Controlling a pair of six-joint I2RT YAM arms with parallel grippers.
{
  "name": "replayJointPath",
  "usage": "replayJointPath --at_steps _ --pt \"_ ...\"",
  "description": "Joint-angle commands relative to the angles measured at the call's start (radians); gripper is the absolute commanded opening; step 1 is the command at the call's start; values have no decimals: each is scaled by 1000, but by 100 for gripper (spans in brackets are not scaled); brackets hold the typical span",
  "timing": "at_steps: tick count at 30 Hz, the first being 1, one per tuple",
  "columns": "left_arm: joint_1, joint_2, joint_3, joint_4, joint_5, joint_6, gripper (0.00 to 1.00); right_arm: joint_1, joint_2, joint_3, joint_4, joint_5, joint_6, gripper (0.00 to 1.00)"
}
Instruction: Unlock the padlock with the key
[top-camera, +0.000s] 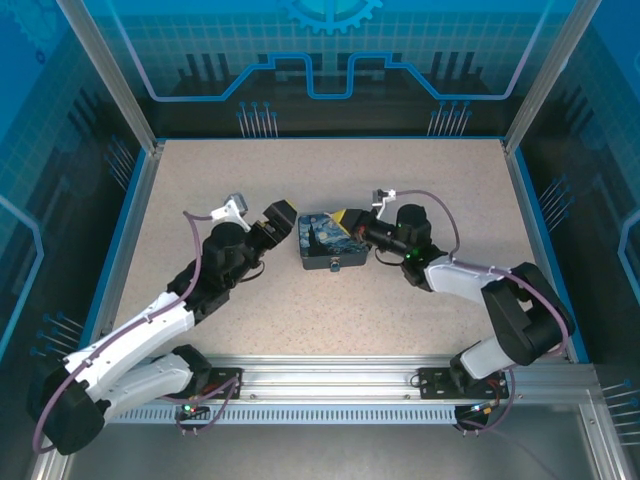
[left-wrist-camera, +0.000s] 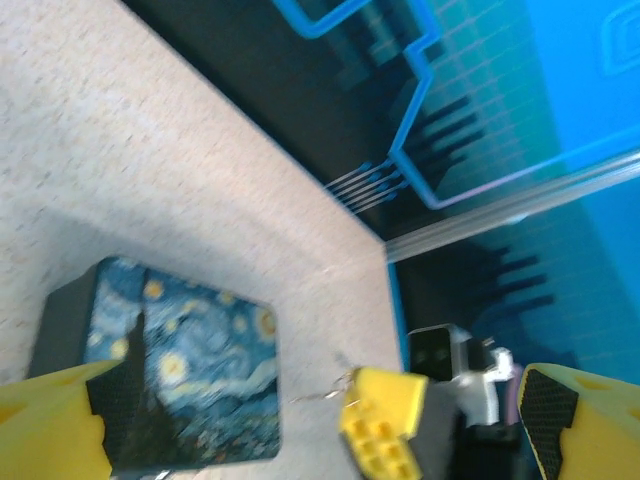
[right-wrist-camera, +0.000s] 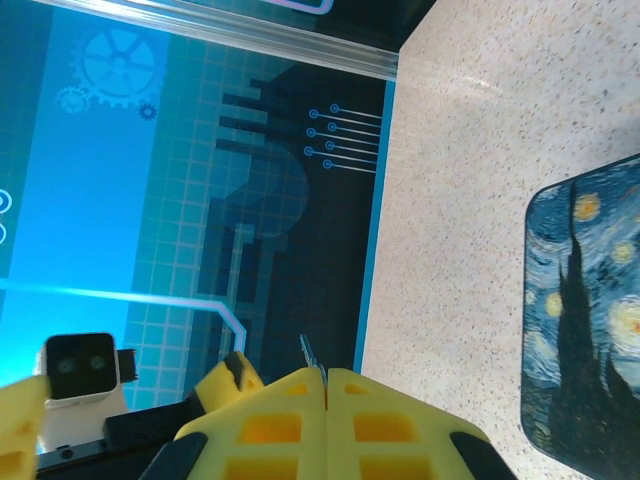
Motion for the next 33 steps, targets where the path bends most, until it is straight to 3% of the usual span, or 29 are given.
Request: replayJointPath --at_steps 1,5,14,20,33 --pt "0 15 67 -258 73 34 99 -34 -67 -38 -35 -35 -49 0" --pt "-32 3 21 -341 92 17 99 -79 -140 -73 -108 -62 -98 0" --pt "-120 49 -167 -76 298 248 99 -188 -198 -94 -256 -125 -177 0" --pt "-195 142 -181 -1 278 361 99 -196 -125 -90 -243 -145 -189 0" --pt "-213 485 -120 228 220 432 98 -197 -15 -66 -218 -159 -184 0"
